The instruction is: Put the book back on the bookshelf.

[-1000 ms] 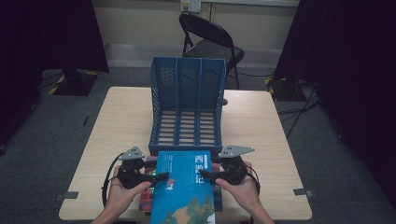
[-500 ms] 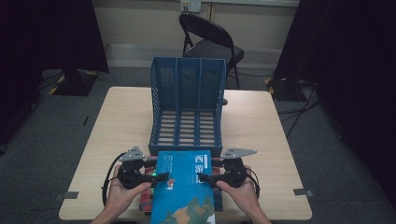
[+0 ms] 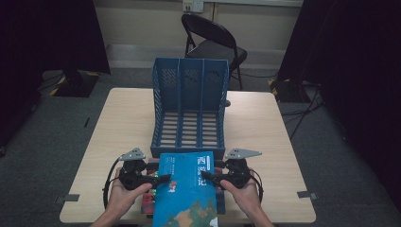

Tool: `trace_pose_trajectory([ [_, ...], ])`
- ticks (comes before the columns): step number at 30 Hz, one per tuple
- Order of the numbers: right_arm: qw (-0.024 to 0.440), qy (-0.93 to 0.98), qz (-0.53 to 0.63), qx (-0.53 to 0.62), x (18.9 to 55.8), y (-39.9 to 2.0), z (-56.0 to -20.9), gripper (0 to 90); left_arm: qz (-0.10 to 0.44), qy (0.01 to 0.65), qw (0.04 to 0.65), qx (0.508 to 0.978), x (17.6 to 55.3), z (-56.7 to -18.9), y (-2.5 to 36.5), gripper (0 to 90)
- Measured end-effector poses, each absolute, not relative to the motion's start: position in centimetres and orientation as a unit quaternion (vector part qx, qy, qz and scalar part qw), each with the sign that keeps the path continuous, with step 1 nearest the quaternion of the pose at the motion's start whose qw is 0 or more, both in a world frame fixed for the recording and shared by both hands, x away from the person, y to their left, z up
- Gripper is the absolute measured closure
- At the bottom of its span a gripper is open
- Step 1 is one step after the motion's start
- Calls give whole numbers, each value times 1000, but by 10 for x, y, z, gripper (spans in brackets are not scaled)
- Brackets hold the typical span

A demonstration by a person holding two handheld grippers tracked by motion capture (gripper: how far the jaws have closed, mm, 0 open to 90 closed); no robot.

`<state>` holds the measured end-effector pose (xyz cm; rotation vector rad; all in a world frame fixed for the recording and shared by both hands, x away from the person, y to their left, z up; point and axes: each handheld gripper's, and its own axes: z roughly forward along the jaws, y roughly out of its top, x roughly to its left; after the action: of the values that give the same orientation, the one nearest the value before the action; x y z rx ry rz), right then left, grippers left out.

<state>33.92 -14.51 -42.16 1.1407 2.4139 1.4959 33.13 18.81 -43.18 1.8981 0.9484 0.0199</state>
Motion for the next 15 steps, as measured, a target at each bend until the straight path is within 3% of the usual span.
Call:
trace_pose_trajectory([
  [6,31,775,514,366,334,-148,-415,457,8,389,491,780,331,-433,189,234],
  [7,14,770,524,364,333,-149,-415,463,8,389,492,779,331,-433,188,234],
  [15,4,780,508,366,323,-148,-421,462,12,389,492,779,330,-433,189,235],
])
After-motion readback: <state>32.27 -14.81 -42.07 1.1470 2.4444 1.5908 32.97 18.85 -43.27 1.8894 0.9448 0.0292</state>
